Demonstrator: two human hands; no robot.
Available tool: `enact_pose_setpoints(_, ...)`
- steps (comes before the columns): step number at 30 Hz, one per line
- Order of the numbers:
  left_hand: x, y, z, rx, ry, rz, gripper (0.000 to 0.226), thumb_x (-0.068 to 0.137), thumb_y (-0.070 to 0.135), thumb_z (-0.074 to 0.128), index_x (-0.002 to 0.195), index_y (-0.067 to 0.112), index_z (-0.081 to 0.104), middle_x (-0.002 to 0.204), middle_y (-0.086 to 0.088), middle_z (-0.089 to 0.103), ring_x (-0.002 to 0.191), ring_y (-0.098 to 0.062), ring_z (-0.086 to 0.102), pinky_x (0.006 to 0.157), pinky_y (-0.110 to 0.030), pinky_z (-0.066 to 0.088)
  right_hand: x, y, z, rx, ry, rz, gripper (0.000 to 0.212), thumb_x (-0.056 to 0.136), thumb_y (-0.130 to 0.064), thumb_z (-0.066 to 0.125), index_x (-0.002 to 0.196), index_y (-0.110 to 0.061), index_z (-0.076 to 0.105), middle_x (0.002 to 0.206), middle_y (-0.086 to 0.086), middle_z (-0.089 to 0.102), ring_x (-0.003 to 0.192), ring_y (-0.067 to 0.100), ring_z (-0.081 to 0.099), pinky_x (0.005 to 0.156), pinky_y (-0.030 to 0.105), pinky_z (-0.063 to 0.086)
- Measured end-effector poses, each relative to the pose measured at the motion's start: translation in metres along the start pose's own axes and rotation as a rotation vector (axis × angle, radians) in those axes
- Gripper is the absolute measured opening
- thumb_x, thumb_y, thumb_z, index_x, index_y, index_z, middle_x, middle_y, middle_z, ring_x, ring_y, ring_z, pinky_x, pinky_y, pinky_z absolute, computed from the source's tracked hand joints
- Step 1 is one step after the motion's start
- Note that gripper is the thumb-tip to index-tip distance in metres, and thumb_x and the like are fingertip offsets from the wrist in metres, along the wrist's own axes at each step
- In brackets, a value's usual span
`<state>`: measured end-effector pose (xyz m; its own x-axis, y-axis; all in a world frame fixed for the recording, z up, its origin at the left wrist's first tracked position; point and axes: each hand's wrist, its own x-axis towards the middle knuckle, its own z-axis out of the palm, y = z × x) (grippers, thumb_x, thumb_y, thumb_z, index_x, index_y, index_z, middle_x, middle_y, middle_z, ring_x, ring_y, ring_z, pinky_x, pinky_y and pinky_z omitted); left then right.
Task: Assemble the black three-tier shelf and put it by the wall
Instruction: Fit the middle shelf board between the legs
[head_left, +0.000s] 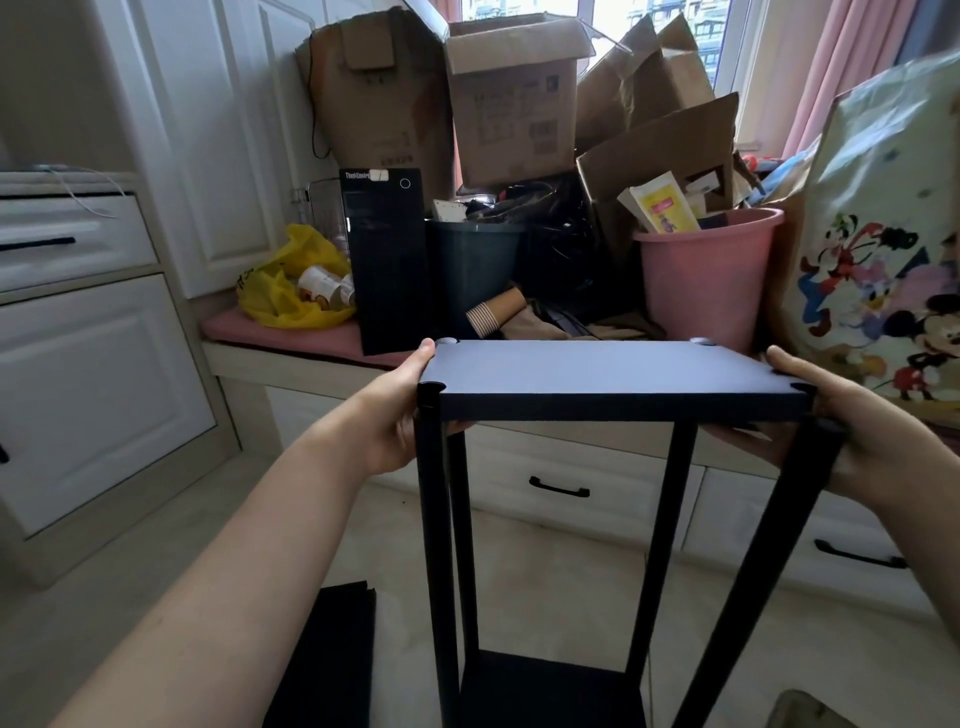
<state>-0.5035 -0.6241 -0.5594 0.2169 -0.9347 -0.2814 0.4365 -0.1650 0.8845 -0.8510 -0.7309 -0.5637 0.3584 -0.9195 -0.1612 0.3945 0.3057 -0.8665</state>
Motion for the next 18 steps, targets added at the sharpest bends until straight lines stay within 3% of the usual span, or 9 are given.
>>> enact_pose_setpoints(4,0.003,-0.004,0.0,-0.036,-0.022,-0.005,0.048,0.101,0.05,0.051,0.126,0.011,0.061,0.093,-0.01,0.079,0.077,-0.025,0.077,0.059,-0.035,0.062,-0.001,-0.003,-0.002,0.035,-0.018,-0.026,0.054,0.079,-0.03,0.075,0.121,0.0,0.062,0.115,0.016,0.071,0.104,0.027,0.071,0.071,0.052,0.059)
enact_pose_setpoints(7,0.006,-0.004,0.002,-0.081,-0.045,0.007,0.051,0.102,0.054,0.045,0.122,0.011,0.062,0.092,-0.012,0.079,0.076,-0.025,0.077,0.056,-0.036,0.061,0.002,-0.005,-0.001,0.006,-0.074,0.004,0.05,0.082,-0.026,0.07,0.124,0.0,0.064,0.122,0.018,0.068,0.109,0.03,0.069,0.073,0.048,0.06)
enact_pose_setpoints(10,0.007,-0.002,0.001,-0.106,-0.079,-0.013,0.053,0.1,0.056,0.049,0.115,0.007,0.063,0.095,-0.015,0.078,0.078,-0.027,0.077,0.058,-0.037,0.062,0.007,-0.01,0.002,-0.009,-0.056,0.028,0.047,0.079,-0.024,0.069,0.117,0.003,0.065,0.115,0.02,0.071,0.1,0.031,0.072,0.066,0.043,0.061)
enact_pose_setpoints(13,0.005,0.0,-0.007,-0.1,-0.129,0.013,0.043,0.095,0.041,0.063,0.125,0.009,0.066,0.108,-0.017,0.075,0.085,-0.029,0.077,0.064,-0.036,0.062,0.013,-0.019,0.004,0.0,-0.017,0.041,0.05,0.077,-0.025,0.069,0.12,-0.002,0.059,0.109,0.018,0.073,0.094,0.03,0.073,0.059,0.036,0.062)
enact_pose_setpoints(15,0.003,0.002,-0.014,-0.095,-0.176,0.032,0.044,0.087,0.029,0.071,0.127,0.012,0.068,0.11,-0.018,0.073,0.087,-0.032,0.076,0.063,-0.036,0.062,0.016,-0.024,0.006,-0.025,-0.007,0.053,0.05,0.077,-0.028,0.069,0.121,-0.007,0.06,0.107,0.015,0.074,0.092,0.029,0.074,0.075,0.023,0.057)
enact_pose_setpoints(17,0.0,0.003,-0.018,-0.075,-0.22,0.027,0.051,0.082,0.026,0.071,0.129,0.008,0.064,0.106,-0.018,0.074,0.087,-0.034,0.075,0.063,-0.035,0.062,0.017,-0.027,0.005,-0.044,-0.007,0.047,0.05,0.078,-0.028,0.069,0.122,-0.007,0.061,0.108,0.014,0.074,0.093,0.027,0.074,0.086,0.029,0.056)
enact_pose_setpoints(18,-0.001,0.003,-0.018,-0.059,-0.226,0.024,0.052,0.082,0.026,0.07,0.13,0.006,0.061,0.106,-0.019,0.074,0.086,-0.033,0.076,0.063,-0.034,0.062,0.018,-0.027,0.005,-0.036,-0.019,0.048,0.05,0.078,-0.027,0.069,0.122,-0.005,0.061,0.109,0.014,0.073,0.093,0.026,0.074,0.076,0.036,0.062)
